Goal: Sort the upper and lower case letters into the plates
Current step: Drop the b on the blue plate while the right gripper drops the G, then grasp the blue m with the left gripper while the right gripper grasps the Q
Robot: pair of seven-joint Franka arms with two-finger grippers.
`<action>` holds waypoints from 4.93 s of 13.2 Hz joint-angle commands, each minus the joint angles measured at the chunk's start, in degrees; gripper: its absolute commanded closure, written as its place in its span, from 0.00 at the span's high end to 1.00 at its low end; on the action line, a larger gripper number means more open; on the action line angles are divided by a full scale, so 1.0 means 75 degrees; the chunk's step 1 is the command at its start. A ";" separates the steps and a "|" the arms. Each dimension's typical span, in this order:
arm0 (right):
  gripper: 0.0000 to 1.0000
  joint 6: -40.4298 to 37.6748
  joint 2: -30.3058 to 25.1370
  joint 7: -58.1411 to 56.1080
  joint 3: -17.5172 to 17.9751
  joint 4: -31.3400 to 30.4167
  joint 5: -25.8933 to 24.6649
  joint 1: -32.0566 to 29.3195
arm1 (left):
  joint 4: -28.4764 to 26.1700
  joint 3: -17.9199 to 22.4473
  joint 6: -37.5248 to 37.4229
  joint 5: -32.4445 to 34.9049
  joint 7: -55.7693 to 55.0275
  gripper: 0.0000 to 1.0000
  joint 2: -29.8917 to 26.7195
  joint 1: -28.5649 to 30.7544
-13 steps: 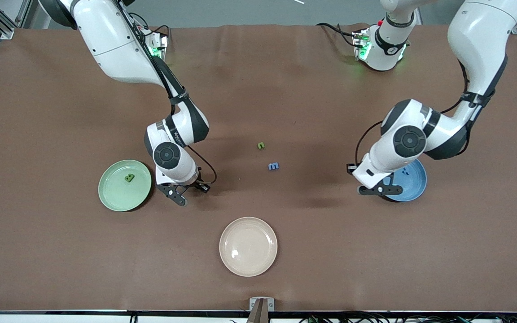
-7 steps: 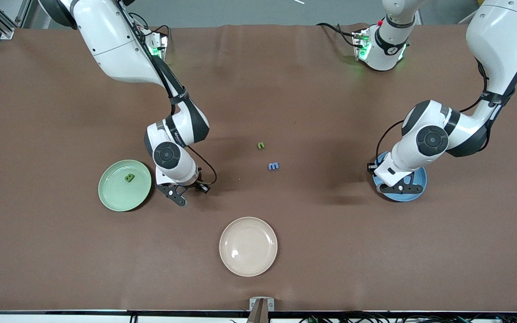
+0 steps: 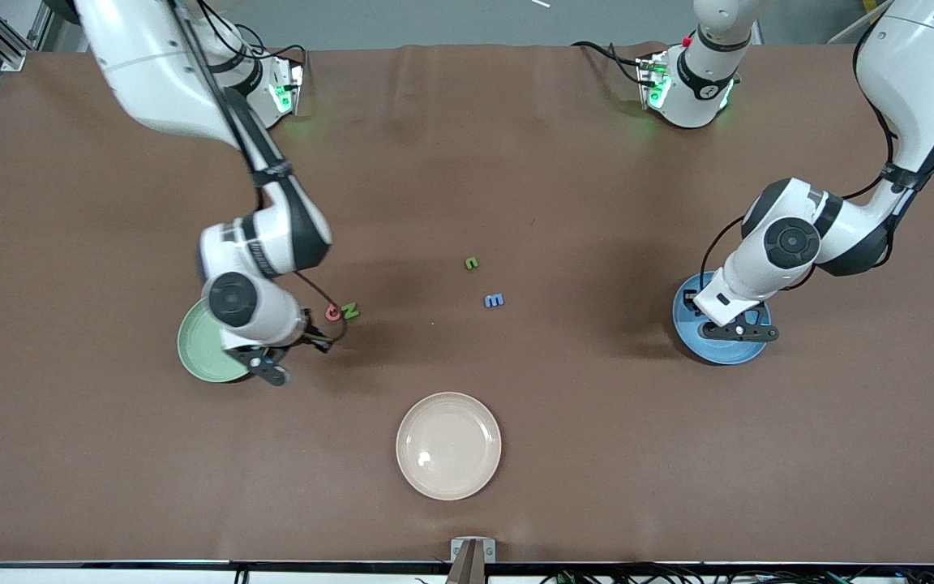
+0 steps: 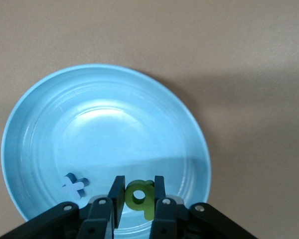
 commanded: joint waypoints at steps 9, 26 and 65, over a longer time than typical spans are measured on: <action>0.00 0.1455 -0.0681 -0.2407 0.0133 -0.1996 -0.0064 -0.1457 | -0.0712 -0.0084 0.0707 0.0801 0.0290 0.08 0.0006 0.0653; 1.00 0.0268 -0.0903 -0.1603 0.0191 -0.1357 -0.0029 -0.1236 | 0.0270 -0.1734 -0.0800 0.0592 -0.0879 1.00 -0.0099 0.0572; 0.40 0.3064 -0.0130 0.1706 0.0156 -0.2572 -0.0076 0.0874 | 0.4960 0.1944 -0.1179 -0.0980 -0.6003 0.71 0.3124 -0.7620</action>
